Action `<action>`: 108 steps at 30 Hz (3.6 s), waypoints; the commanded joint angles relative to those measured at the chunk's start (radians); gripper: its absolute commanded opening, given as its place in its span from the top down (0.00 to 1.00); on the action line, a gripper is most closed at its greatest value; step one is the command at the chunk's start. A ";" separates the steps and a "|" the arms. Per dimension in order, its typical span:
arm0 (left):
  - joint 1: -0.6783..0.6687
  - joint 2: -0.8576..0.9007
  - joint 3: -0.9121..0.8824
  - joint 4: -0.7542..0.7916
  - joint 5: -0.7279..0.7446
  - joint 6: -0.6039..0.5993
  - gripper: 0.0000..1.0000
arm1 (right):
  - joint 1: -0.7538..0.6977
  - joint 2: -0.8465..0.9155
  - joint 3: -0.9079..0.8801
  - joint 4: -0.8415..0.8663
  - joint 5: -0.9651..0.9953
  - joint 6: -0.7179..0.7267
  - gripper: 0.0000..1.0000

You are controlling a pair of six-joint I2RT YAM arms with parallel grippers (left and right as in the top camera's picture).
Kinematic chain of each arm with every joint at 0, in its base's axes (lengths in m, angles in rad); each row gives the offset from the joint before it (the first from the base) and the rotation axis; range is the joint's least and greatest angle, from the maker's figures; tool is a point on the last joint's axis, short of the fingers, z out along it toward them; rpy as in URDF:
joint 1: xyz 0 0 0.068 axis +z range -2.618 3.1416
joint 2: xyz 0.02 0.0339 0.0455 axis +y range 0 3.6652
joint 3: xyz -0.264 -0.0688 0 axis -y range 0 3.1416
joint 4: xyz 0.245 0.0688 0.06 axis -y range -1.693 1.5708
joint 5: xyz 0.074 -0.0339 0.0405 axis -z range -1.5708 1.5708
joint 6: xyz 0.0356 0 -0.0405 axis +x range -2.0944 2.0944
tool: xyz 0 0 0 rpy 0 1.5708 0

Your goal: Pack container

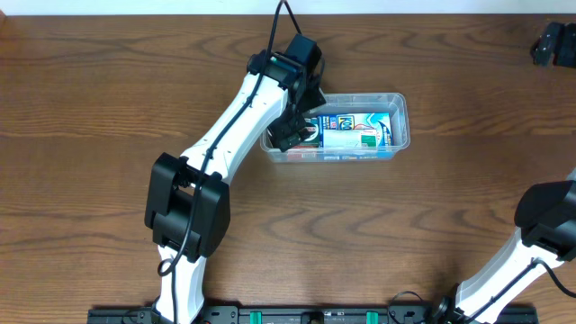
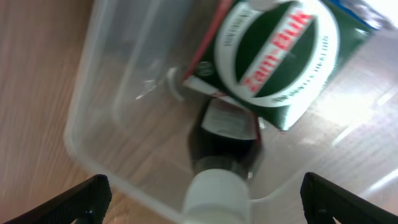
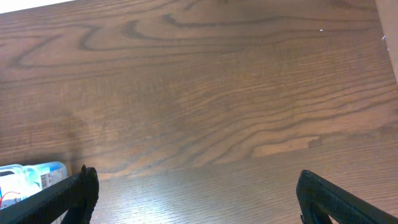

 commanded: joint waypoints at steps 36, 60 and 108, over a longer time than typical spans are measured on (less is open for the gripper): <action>0.005 -0.983 0.101 -0.241 -0.077 -0.550 0.02 | -0.004 -0.011 0.010 -0.001 -0.001 0.011 0.01; 0.396 -1.629 -0.148 -0.245 0.113 -0.557 0.02 | -0.004 -0.011 0.010 -0.001 -0.001 0.011 0.01; 0.513 -2.088 -1.760 1.347 0.113 -0.684 0.02 | -0.004 -0.011 0.010 -0.001 -0.001 0.011 0.01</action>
